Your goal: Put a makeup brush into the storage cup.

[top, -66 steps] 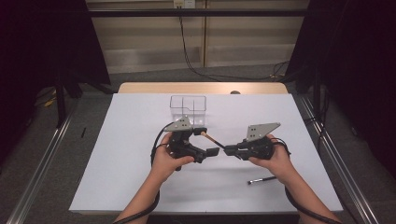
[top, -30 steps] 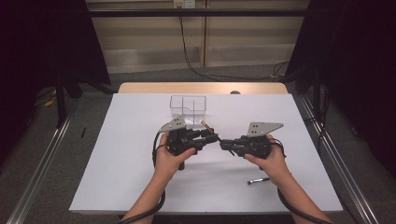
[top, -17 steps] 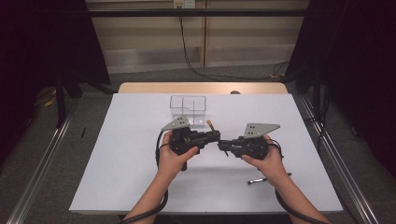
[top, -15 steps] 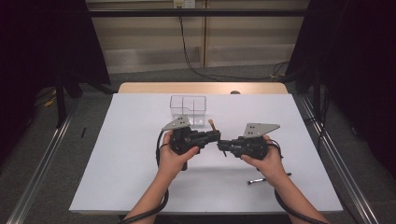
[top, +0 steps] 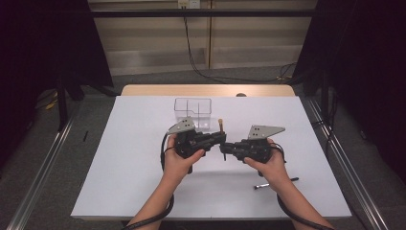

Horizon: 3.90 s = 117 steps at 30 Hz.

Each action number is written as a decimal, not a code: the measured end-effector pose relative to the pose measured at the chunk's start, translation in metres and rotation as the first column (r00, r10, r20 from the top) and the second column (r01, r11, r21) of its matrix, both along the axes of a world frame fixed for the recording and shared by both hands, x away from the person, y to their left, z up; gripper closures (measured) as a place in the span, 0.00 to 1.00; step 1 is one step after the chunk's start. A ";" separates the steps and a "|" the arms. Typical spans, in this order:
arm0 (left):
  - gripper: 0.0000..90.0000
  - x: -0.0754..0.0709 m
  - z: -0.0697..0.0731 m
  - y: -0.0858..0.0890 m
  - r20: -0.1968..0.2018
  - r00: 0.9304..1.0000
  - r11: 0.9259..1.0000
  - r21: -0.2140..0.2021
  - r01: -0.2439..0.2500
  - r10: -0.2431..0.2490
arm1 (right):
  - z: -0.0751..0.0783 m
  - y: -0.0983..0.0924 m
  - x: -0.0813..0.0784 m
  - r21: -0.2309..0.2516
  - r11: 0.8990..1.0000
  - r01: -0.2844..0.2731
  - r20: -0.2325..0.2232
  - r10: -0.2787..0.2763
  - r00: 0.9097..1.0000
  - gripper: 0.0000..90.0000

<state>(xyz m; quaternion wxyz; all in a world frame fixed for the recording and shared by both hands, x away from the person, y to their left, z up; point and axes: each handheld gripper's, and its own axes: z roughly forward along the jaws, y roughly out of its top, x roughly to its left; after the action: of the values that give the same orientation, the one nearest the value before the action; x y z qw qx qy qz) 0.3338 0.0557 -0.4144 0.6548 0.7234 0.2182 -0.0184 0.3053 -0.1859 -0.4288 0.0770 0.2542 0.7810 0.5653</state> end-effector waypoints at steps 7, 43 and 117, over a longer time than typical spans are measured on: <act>0.92 -0.001 -0.001 0.000 0.011 1.000 1.000 0.000 -0.002 0.002 | -0.002 0.002 0.001 0.021 1.000 0.003 -0.016 -0.003 1.000 0.93; 0.92 0.000 0.010 0.010 0.070 0.997 0.999 0.031 -0.035 0.033 | -0.001 -0.048 -0.014 0.049 0.996 0.076 0.008 -0.077 0.997 0.06; 0.93 0.030 0.020 0.049 0.112 0.978 0.980 0.074 -0.187 0.178 | -0.022 -0.117 -0.051 -0.007 0.982 0.187 0.048 -0.186 0.981 0.02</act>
<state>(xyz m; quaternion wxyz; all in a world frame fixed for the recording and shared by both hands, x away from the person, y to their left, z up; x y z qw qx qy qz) 0.3635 0.1046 -0.3946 0.6333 0.7270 0.2499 0.0890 0.2539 -0.3029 -0.4508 0.1494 0.3123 0.7550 0.5569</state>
